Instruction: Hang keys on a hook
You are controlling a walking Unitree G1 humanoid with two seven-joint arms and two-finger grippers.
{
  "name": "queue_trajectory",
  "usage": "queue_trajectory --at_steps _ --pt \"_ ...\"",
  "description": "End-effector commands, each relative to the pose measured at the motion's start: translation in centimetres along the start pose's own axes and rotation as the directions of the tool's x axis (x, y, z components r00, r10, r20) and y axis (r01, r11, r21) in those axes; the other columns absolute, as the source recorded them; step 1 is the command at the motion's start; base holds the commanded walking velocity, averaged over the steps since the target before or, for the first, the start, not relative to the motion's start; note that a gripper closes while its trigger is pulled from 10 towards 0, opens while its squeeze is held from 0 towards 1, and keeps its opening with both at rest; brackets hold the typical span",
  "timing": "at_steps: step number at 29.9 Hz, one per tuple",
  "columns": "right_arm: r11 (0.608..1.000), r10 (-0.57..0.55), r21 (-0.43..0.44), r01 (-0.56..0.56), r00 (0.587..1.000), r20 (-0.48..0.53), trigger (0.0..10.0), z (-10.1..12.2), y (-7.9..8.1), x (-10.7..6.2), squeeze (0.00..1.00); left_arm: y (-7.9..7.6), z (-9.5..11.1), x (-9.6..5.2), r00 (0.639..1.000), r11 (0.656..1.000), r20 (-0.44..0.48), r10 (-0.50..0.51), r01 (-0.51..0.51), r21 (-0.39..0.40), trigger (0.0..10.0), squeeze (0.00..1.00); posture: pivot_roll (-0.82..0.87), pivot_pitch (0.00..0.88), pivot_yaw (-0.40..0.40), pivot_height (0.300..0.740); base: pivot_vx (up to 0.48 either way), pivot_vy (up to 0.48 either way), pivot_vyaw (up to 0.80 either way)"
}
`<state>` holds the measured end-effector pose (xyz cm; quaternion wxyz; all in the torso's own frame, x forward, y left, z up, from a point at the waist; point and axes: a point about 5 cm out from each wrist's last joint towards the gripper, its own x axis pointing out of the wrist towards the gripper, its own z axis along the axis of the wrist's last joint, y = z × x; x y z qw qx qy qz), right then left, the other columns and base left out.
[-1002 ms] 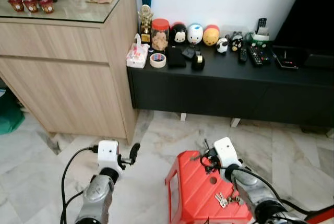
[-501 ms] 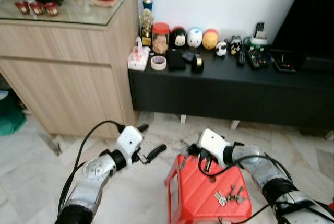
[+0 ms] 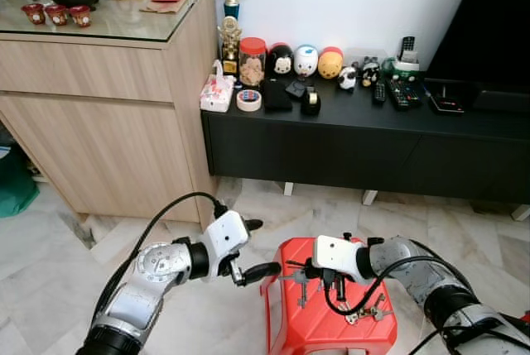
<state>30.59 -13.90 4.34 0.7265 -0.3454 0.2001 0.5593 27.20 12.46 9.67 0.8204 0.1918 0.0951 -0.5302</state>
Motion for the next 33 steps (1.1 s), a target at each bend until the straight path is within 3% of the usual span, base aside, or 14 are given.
queue_trajectory --at_steps 1,6,19,20,21,23,25,26,29,31,32,33 --pt "1.000 -0.009 -0.018 0.010 1.000 0.028 10.0 0.7 -0.6 -0.1 0.00 -0.4 0.1 0.3 1.000 1.000 -0.019 -0.011 0.011 0.006 10.0 0.00 0.09 0.000 -0.081 0.740 0.000 0.000 0.00" --pt "0.998 0.027 -0.055 -0.024 0.998 0.056 10.0 1.7 -0.7 0.4 0.00 -0.1 0.1 0.9 0.999 0.998 -0.001 0.036 -0.036 -0.049 10.0 0.00 0.09 0.000 -0.084 0.740 0.000 0.000 0.00" --pt "0.991 0.102 -0.101 -0.093 0.991 0.086 10.0 3.1 -0.5 1.0 0.00 0.1 0.3 1.4 0.999 0.998 -0.005 0.044 -0.044 -0.040 10.0 0.00 0.09 0.000 -0.085 0.740 0.000 0.000 0.00" --pt "0.990 0.100 -0.104 -0.091 0.991 0.085 10.0 3.1 -0.5 1.1 0.00 -0.1 0.2 1.4 0.999 0.998 -0.010 0.032 -0.032 -0.048 8.4 0.00 0.09 0.000 -0.085 0.740 0.000 0.000 0.00" --pt "0.991 0.097 -0.105 -0.088 0.992 0.086 10.0 3.1 -0.5 1.1 0.00 -0.2 0.2 1.4 1.000 0.998 -0.013 0.026 -0.027 -0.050 8.4 0.00 0.09 0.000 -0.085 0.740 0.000 0.000 0.00" --pt "0.991 0.080 -0.111 -0.070 0.993 0.089 10.0 3.2 -0.7 1.1 0.00 -0.4 0.0 1.4 0.999 0.999 -0.032 0.011 -0.012 -0.049 4.7 0.00 0.09 0.000 -0.085 0.740 0.000 0.000 0.00" --pt "0.992 0.062 -0.118 -0.052 0.994 0.087 10.0 3.4 -0.9 1.0 0.00 -0.4 -0.1 1.3 0.999 0.999 -0.043 0.007 -0.009 -0.048 4.3 0.00 0.09 0.000 -0.086 0.740 0.000 0.000 0.00" --pt "0.992 0.052 -0.122 -0.041 0.995 0.083 10.0 3.4 -1.1 1.0 0.00 -0.5 -0.1 1.3 0.999 0.999 -0.049 0.006 -0.008 -0.049 4.4 0.00 0.09 0.000 -0.086 0.740 0.000 0.000 0.00" --pt "0.993 0.027 -0.117 -0.016 0.995 0.095 10.0 3.8 -1.5 1.0 0.00 -0.5 -0.2 1.3 0.998 0.999 -0.063 0.003 -0.005 -0.040 7.1 0.00 0.09 0.000 -0.084 0.740 0.000 0.000 0.00" --pt "0.993 0.024 -0.117 -0.012 0.995 0.098 10.0 3.8 -1.5 0.9 0.00 -0.4 -0.2 1.2 0.998 0.999 -0.066 0.012 -0.014 -0.029 7.4 0.00 0.10 0.000 -0.083 0.740 0.000 0.000 0.00" --pt "0.994 0.012 -0.109 -0.001 0.995 0.100 10.0 3.9 -1.7 0.9 0.00 -0.3 -0.3 1.2 0.997 0.999 -0.070 0.015 -0.017 -0.031 8.5 0.00 0.10 0.000 -0.083 0.740 0.000 0.000 0.00" --pt "0.995 0.004 -0.103 0.007 0.995 0.101 10.0 3.9 -1.8 0.9 0.00 -0.2 -0.3 1.2 0.997 0.999 -0.072 0.017 -0.020 -0.033 8.5 0.00 0.10 0.000 -0.083 0.740 0.000 0.000 0.00"
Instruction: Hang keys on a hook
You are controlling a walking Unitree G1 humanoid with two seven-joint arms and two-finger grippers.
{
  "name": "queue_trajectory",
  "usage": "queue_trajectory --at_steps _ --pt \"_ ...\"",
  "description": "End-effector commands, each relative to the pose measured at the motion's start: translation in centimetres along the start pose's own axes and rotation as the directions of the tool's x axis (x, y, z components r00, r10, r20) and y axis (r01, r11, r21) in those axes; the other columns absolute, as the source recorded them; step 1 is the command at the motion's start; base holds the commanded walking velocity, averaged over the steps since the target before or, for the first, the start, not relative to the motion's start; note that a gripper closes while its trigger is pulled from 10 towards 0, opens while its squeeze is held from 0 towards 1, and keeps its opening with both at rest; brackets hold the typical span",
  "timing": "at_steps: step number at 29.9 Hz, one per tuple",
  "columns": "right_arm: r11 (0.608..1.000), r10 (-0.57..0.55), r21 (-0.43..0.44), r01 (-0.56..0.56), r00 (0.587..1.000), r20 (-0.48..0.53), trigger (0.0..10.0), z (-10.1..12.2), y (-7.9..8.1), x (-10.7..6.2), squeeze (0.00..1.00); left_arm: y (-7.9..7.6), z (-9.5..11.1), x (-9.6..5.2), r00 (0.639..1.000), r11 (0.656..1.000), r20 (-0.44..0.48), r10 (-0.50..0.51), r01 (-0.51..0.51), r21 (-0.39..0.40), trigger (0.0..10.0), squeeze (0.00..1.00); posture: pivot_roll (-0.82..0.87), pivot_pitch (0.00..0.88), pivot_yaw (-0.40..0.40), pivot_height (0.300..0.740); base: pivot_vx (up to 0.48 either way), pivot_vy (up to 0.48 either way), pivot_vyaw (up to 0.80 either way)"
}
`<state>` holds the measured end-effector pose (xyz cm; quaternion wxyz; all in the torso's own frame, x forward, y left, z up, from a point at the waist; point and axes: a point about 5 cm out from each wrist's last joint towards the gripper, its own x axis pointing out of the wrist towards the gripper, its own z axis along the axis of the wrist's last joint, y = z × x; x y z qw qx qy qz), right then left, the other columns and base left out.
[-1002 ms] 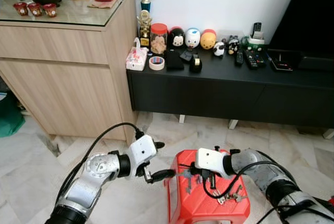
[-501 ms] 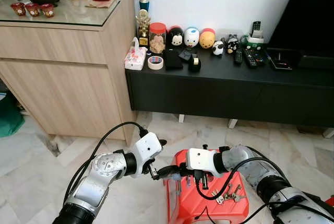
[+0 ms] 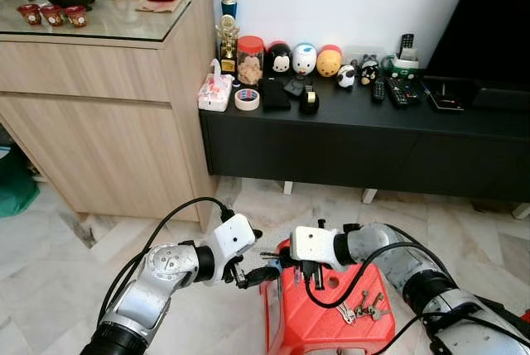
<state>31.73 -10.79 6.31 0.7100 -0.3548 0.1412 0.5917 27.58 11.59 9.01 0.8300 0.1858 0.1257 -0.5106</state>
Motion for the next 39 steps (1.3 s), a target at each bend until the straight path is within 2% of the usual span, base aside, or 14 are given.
queue_trajectory --at_steps 1,3,4,5,6,7,8,9,10,11,12,39 --pt "1.000 -0.029 0.003 0.029 1.000 0.009 10.0 0.36 -0.65 -0.15 0.00 -0.13 -0.06 0.11 1.000 1.000 -0.024 -0.010 0.010 0.012 8.7 0.00 0.10 0.000 -0.081 0.740 0.000 0.000 0.00" --pt "1.000 -0.030 0.003 0.030 0.999 0.013 10.0 0.42 -0.62 -0.06 0.00 0.00 0.00 0.25 1.000 1.000 -0.026 -0.006 0.006 0.010 8.2 0.00 0.10 0.000 -0.081 0.740 0.000 0.000 0.00" --pt "1.000 -0.030 0.004 0.030 0.999 0.013 10.0 0.42 -0.61 -0.04 0.00 0.02 0.03 0.28 1.000 1.000 -0.026 -0.004 0.005 0.010 7.0 0.00 0.10 0.000 -0.081 0.740 0.000 0.000 0.00" --pt "1.000 -0.030 0.004 0.030 0.999 0.014 10.0 0.44 -0.59 0.00 0.00 0.02 0.06 0.30 1.000 1.000 -0.024 -0.004 0.004 0.008 7.0 0.00 0.10 0.000 -0.079 0.740 0.000 0.000 0.00" --pt "1.000 -0.029 0.006 0.029 0.999 0.014 10.0 0.43 -0.50 0.09 0.00 -0.01 0.13 0.41 1.000 1.000 -0.019 -0.008 0.008 0.009 4.1 0.00 0.10 0.000 -0.079 0.740 0.000 0.000 0.00" --pt "1.000 -0.028 0.008 0.028 1.000 0.014 10.0 0.42 -0.47 0.12 0.00 -0.04 0.16 0.46 1.000 1.000 -0.018 -0.010 0.010 0.010 4.1 0.00 0.10 0.000 -0.079 0.740 0.000 0.000 0.00" --pt "1.000 -0.027 0.009 0.026 1.000 0.016 10.0 0.42 -0.43 0.15 0.00 -0.07 0.16 0.53 1.000 1.000 -0.017 -0.012 0.012 0.009 2.5 0.00 0.10 0.000 -0.079 0.740 0.000 0.000 0.00" --pt "1.000 -0.025 0.009 0.025 1.000 0.017 10.0 0.44 -0.40 0.18 0.00 -0.10 0.15 0.59 1.000 1.000 -0.018 -0.014 0.014 0.008 2.5 0.00 0.10 0.000 -0.079 0.740 0.000 0.000 0.00" --pt "1.000 -0.025 0.009 0.025 1.000 0.017 10.0 0.45 -0.39 0.19 0.00 -0.11 0.16 0.63 1.000 1.000 -0.017 -0.014 0.014 0.005 0.9 0.00 0.10 0.000 -0.078 0.740 0.000 0.000 0.00" --pt "1.000 -0.025 0.009 0.024 1.000 0.018 10.0 0.45 -0.39 0.19 0.00 -0.11 0.17 0.66 1.000 1.000 -0.016 -0.014 0.014 0.003 0.9 0.00 0.10 0.000 -0.078 0.740 0.000 0.000 0.00" --pt "1.000 -0.024 0.010 0.024 1.000 0.018 10.0 0.46 -0.39 0.19 0.00 -0.12 0.17 0.66 1.000 1.000 -0.017 -0.016 0.016 0.003 0.0 0.00 0.10 0.000 -0.076 0.740 0.000 0.000 0.00" --pt "0.999 -0.021 0.028 0.020 0.999 0.036 10.0 0.49 -0.28 0.22 0.00 -0.02 0.07 0.73 0.999 1.000 -0.034 -0.025 0.024 -0.004 0.0 0.00 0.10 0.000 -0.072 0.740 0.000 0.000 0.00"
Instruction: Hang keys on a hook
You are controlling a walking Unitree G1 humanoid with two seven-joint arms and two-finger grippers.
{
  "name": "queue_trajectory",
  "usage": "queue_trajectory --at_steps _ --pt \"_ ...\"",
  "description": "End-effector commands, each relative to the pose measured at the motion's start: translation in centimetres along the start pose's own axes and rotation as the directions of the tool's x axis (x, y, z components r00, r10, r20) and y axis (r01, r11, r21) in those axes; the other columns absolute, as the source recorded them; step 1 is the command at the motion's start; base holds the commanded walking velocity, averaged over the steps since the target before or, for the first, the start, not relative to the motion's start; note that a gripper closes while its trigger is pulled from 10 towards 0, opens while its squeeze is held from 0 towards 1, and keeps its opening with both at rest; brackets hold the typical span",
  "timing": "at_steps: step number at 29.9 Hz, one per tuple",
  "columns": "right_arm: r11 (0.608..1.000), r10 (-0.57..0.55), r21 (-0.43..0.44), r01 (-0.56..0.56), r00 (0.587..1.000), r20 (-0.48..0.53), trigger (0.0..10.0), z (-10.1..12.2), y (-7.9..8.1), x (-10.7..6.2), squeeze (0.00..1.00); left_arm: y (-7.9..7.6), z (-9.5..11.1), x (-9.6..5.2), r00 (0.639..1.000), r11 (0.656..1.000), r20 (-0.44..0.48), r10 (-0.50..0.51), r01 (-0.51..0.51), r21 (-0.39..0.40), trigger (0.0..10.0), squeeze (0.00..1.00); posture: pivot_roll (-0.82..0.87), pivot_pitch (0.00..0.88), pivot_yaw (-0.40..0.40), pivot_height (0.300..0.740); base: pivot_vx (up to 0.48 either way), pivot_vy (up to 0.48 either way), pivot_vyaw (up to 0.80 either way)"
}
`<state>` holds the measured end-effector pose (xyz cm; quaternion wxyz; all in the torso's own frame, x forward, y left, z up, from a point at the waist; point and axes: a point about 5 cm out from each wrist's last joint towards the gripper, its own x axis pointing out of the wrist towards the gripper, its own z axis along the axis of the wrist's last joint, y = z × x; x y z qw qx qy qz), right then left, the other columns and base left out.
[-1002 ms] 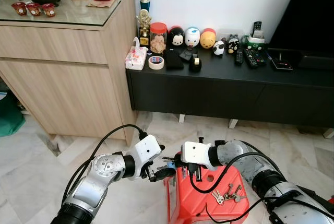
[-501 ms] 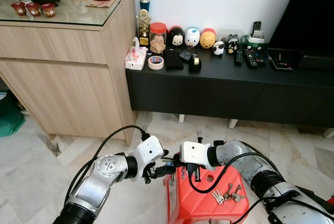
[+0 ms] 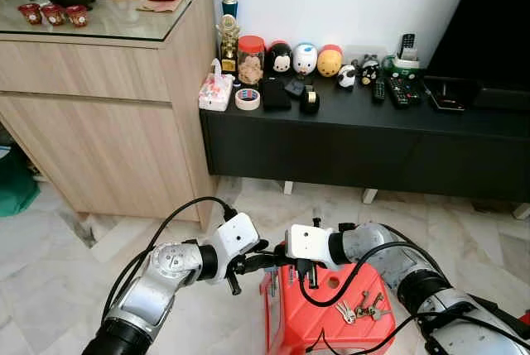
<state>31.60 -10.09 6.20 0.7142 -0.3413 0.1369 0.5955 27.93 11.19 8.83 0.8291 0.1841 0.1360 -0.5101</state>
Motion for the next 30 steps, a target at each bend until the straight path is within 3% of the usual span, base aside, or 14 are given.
queue_trajectory --at_steps 1,13,14,15,16,23,24,25,26,28,29,30 --pt "1.000 -0.023 0.012 0.023 1.000 0.010 10.0 0.07 -0.48 -0.35 0.00 -0.14 0.03 0.18 1.000 1.000 -0.019 -0.021 0.022 0.009 0.0 0.00 0.10 0.000 -0.072 0.740 0.000 0.000 0.00" --pt "0.999 -0.028 0.015 0.028 1.000 -0.003 10.0 -0.20 -0.52 -0.53 0.00 -0.11 -0.07 -0.02 0.997 0.998 -0.064 -0.049 0.052 0.043 0.0 0.00 0.10 0.000 -0.069 0.740 0.000 0.000 0.00" --pt "0.999 -0.030 0.015 0.030 1.000 -0.003 10.0 -0.19 -0.57 -0.57 0.00 -0.01 -0.08 -0.10 0.996 0.997 -0.071 -0.047 0.051 0.057 5.8 0.00 0.10 0.000 -0.069 0.740 0.000 0.000 0.00" --pt "0.999 -0.030 0.014 0.030 1.000 -0.003 10.0 -0.19 -0.58 -0.58 0.00 0.05 -0.10 -0.17 0.996 0.997 -0.074 -0.045 0.049 0.061 9.1 0.00 0.10 0.000 -0.069 0.740 0.000 0.000 0.00" --pt "0.999 -0.030 0.014 0.030 1.000 -0.003 10.0 -0.19 -0.58 -0.59 0.00 0.08 -0.11 -0.22 0.996 0.997 -0.076 -0.044 0.049 0.063 10.0 0.00 0.10 0.000 -0.069 0.740 0.000 0.000 0.00" --pt "0.999 -0.038 0.009 0.038 0.999 -0.007 10.0 -0.14 -0.83 -0.70 0.00 0.33 0.02 -0.64 0.998 0.998 -0.052 -0.032 0.035 0.054 10.0 0.00 0.10 0.000 -0.069 0.740 0.000 0.000 0.00" --pt "0.999 -0.040 0.007 0.040 0.999 -0.016 10.0 -0.23 -0.91 -0.79 0.00 0.43 0.22 -0.62 0.999 0.997 -0.043 -0.029 0.032 0.064 10.0 0.39 0.10 0.000 -0.072 0.740 0.000 0.000 0.00" --pt "0.999 -0.041 0.006 0.041 0.999 -0.018 10.0 -0.26 -0.92 -0.81 0.00 0.45 0.26 -0.61 0.999 0.997 -0.041 -0.029 0.032 0.067 10.0 0.39 0.10 0.000 -0.072 0.740 0.000 0.000 0.00" --pt "0.999 -0.043 0.004 0.043 0.999 -0.018 10.0 -0.26 -0.98 -0.88 0.00 0.49 0.30 -0.62 0.999 0.997 -0.044 -0.028 0.032 0.073 10.0 0.89 0.10 0.000 -0.072 0.740 0.000 0.000 0.00" --pt "0.999 -0.046 0.002 0.046 0.999 -0.017 10.0 -0.21 -1.08 -0.95 0.00 0.57 0.18 -0.66 0.998 0.996 -0.058 -0.027 0.032 0.080 10.0 0.84 0.10 0.000 -0.072 0.740 0.000 0.000 0.00" --pt "0.999 -0.046 0.001 0.046 0.999 -0.016 10.0 -0.19 -1.13 -0.99 0.00 0.68 0.11 -0.68 0.998 0.996 -0.067 -0.020 0.026 0.085 10.0 0.72 0.10 0.000 -0.074 0.740 0.000 0.000 0.00" --pt "0.999 -0.045 0.000 0.045 0.999 -0.015 10.0 -0.18 -1.14 -1.00 0.00 0.77 0.09 -0.70 0.997 0.996 -0.070 -0.013 0.019 0.089 10.0 0.72 0.10 0.000 -0.074 0.740 0.000 0.000 0.00"
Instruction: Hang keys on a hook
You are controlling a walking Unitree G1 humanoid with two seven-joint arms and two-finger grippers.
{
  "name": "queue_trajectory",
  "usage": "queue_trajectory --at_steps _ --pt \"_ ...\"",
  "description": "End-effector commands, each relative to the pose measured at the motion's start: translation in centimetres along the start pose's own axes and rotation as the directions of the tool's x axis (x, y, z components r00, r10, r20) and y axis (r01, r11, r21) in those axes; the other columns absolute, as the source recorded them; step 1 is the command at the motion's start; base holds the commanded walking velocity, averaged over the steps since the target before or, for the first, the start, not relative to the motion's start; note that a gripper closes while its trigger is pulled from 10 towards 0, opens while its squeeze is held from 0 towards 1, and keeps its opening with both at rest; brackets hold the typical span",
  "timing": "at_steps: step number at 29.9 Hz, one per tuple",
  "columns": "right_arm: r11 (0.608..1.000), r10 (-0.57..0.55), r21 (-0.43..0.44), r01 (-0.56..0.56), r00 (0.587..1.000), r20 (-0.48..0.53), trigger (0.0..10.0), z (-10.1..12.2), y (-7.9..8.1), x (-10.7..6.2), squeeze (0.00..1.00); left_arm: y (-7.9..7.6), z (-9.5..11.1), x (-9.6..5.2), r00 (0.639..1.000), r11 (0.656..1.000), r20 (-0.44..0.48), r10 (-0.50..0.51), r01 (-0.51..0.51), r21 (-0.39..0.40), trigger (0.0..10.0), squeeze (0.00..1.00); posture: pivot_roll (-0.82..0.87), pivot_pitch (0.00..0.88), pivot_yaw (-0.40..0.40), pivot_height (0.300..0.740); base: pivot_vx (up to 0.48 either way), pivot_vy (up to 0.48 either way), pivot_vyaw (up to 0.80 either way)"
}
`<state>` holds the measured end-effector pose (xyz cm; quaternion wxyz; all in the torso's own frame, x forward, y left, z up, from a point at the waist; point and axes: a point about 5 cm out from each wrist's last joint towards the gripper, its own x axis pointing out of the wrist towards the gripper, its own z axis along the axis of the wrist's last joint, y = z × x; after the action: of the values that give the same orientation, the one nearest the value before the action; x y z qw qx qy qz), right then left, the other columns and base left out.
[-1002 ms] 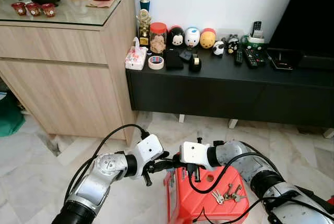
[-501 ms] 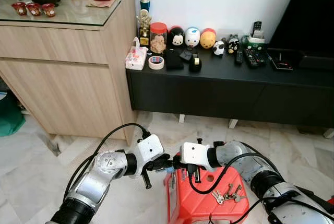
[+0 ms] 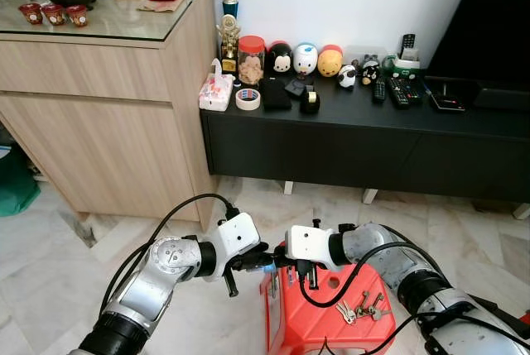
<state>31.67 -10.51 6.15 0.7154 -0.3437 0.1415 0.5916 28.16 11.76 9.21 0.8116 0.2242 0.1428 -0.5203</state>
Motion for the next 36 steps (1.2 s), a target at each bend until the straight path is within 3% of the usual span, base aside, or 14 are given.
queue_trajectory --at_steps 1,2,36 --pt "0.999 -0.041 -0.003 0.041 0.999 -0.003 10.0 0.14 -1.07 -0.73 0.00 0.25 -0.03 -0.20 1.000 1.000 -0.017 0.010 -0.010 0.021 10.0 0.72 0.10 0.000 -0.074 0.740 0.000 0.000 0.00" --pt "0.999 -0.041 -0.004 0.041 0.999 -0.002 10.0 0.13 -1.12 -0.82 0.00 0.20 -0.04 -0.17 1.000 1.000 -0.019 0.002 -0.002 0.018 10.0 0.00 0.10 0.000 -0.075 0.740 0.000 0.000 0.00" --pt "1.000 -0.025 0.001 0.025 1.000 -0.004 10.0 0.08 -1.04 -0.83 0.00 0.27 0.65 0.32 0.999 1.000 0.032 0.011 -0.010 -0.018 10.0 0.00 0.11 0.000 -0.072 0.740 0.000 0.000 0.00"
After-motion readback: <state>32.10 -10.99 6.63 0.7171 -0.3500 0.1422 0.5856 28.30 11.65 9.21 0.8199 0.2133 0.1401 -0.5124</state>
